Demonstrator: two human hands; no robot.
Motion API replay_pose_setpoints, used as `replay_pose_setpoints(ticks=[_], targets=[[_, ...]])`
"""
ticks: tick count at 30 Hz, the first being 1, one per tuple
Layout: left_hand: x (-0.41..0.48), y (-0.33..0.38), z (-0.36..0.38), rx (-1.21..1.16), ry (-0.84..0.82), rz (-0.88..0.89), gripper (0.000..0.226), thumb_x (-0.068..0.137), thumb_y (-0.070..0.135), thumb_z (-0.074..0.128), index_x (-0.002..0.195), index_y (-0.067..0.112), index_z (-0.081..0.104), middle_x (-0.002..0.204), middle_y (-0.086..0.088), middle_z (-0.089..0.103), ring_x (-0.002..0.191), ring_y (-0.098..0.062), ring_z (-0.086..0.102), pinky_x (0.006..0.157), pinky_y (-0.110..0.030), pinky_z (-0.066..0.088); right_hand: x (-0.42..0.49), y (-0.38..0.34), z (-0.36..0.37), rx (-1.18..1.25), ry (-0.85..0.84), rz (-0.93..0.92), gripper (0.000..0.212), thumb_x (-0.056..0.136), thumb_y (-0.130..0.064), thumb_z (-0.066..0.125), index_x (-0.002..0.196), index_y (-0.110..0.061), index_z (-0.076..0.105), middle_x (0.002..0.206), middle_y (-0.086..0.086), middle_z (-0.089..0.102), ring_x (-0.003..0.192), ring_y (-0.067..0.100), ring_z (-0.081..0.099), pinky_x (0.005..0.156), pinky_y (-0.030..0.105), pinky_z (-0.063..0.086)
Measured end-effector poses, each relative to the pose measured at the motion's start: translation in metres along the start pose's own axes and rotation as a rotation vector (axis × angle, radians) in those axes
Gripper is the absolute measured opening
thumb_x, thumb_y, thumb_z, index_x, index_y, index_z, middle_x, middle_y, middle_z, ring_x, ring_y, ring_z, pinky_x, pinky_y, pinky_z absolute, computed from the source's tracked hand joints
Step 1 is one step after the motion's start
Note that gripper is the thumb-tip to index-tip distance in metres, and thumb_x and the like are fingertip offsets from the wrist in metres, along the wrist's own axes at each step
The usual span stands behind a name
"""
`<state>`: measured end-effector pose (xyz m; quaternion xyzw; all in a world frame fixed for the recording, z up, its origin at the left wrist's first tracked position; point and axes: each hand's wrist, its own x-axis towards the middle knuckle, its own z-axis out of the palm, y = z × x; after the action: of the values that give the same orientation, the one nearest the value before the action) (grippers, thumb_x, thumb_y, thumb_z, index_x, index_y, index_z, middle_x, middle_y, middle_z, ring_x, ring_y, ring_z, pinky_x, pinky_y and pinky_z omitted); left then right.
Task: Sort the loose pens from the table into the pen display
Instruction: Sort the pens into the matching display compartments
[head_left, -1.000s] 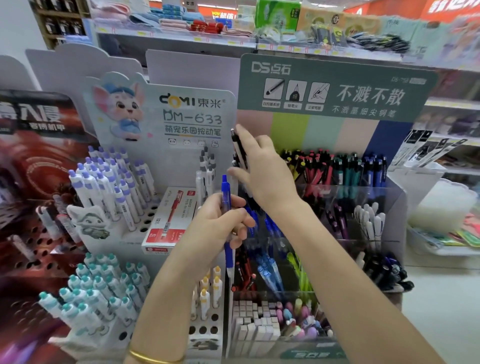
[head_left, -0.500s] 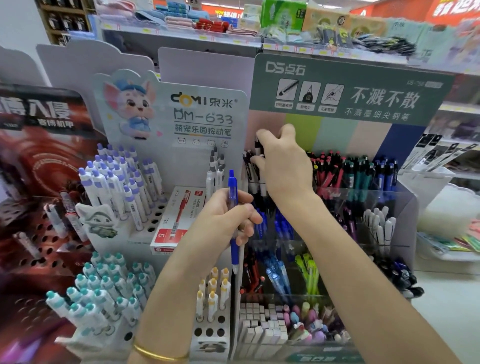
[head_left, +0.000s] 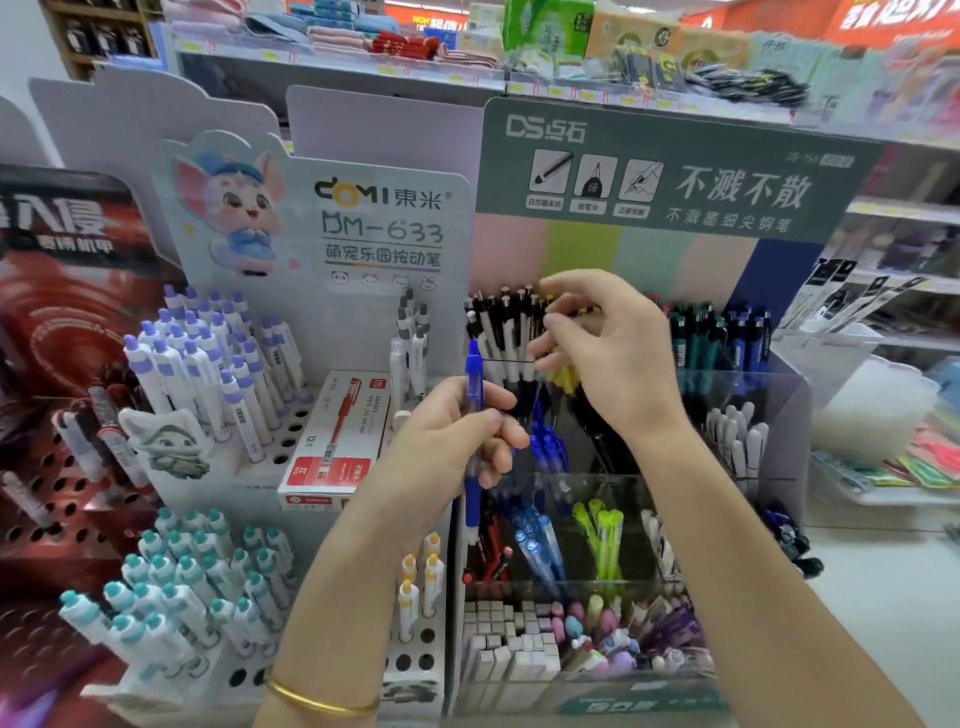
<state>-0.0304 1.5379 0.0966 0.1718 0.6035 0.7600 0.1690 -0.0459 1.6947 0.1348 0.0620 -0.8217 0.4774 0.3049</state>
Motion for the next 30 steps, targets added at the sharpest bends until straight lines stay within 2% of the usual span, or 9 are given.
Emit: replay_pose_setpoints(ticks=[3,5,7,10,14,18,22,26,30], targets=[[0.003,-0.005,0.010,0.053,-0.051,0.004,0.019,0.100,0.000,0.039,0.108,0.006,0.055,0.071,-0.002,0.063,0.057,-0.010,0.054,0.052,-0.022,0.043,-0.016,-0.004,-0.019,0.177,-0.177,0.184,0.014,0.093,-0.008,0.058,0.102,-0.014,0.067,0.081,0.001,0.067,0.060,0.011,0.066,0.050,0.023,0.054],[0.005,-0.008,0.017,0.093,-0.087,-0.007,0.018,0.099,0.002,0.042,0.109,0.007,0.056,0.071,-0.001,0.064,0.058,-0.010,0.055,0.054,-0.022,0.045,-0.026,-0.004,-0.028,0.127,-0.364,0.238,0.010,0.089,-0.018,0.063,0.094,-0.021,0.071,0.078,-0.003,0.071,0.060,0.003,0.062,0.048,0.019,0.048],[0.006,-0.011,0.023,0.136,-0.115,-0.023,0.016,0.099,0.004,0.044,0.108,0.009,0.057,0.071,0.001,0.065,0.058,-0.009,0.055,0.054,-0.021,0.045,-0.034,0.001,-0.032,0.088,-0.403,0.211,0.007,0.085,-0.016,0.068,0.090,-0.019,0.073,0.075,-0.003,0.072,0.061,0.001,0.061,0.049,0.015,0.043],[0.008,-0.017,0.027,0.240,-0.111,-0.070,0.016,0.100,0.008,0.046,0.108,0.010,0.059,0.071,0.003,0.066,0.057,-0.006,0.057,0.052,-0.019,0.046,-0.031,0.011,-0.040,0.206,-0.172,0.248,0.006,0.089,-0.008,0.063,0.089,-0.011,0.067,0.069,-0.004,0.066,0.054,0.002,0.055,0.044,0.017,0.041],[0.006,-0.027,0.024,0.262,0.054,-0.114,0.018,0.097,0.005,0.049,0.112,0.013,0.056,0.078,-0.005,0.066,0.054,-0.008,0.057,0.046,-0.022,0.045,-0.026,0.016,-0.055,0.257,0.180,0.189,0.013,0.094,-0.004,0.055,0.088,-0.015,0.058,0.073,0.002,0.064,0.055,0.010,0.058,0.043,0.019,0.046],[0.000,-0.028,0.019,0.259,0.106,-0.087,0.018,0.097,0.003,0.048,0.109,0.014,0.055,0.077,-0.006,0.067,0.052,-0.008,0.055,0.043,-0.021,0.042,-0.046,0.020,-0.046,0.006,0.237,0.051,0.018,0.093,-0.005,0.057,0.086,-0.021,0.057,0.076,-0.003,0.064,0.062,0.009,0.063,0.050,0.020,0.052],[-0.008,-0.027,0.019,0.247,0.073,-0.098,0.018,0.097,0.003,0.047,0.110,0.014,0.056,0.079,-0.007,0.065,0.052,-0.007,0.055,0.045,-0.021,0.044,-0.067,0.042,-0.023,-0.284,0.161,-0.007,0.003,0.089,-0.010,0.063,0.090,-0.012,0.064,0.079,0.000,0.064,0.070,0.014,0.063,0.062,0.031,0.055],[-0.016,-0.032,0.020,0.238,0.066,-0.126,0.018,0.097,0.005,0.048,0.111,0.013,0.056,0.079,-0.006,0.065,0.053,-0.007,0.055,0.046,-0.021,0.044,-0.073,0.063,-0.008,-0.820,0.174,-0.129,0.015,0.076,-0.026,0.078,0.077,-0.012,0.072,0.077,0.003,0.054,0.072,0.021,0.050,0.053,0.027,0.037],[-0.020,-0.034,0.023,0.221,0.069,-0.138,0.017,0.098,0.005,0.047,0.111,0.013,0.056,0.078,-0.006,0.065,0.053,-0.007,0.055,0.047,-0.022,0.044,-0.064,0.065,-0.005,-1.120,0.101,-0.161,0.025,0.065,-0.038,0.084,0.064,-0.015,0.072,0.072,0.002,0.050,0.071,0.025,0.047,0.057,0.030,0.030]])
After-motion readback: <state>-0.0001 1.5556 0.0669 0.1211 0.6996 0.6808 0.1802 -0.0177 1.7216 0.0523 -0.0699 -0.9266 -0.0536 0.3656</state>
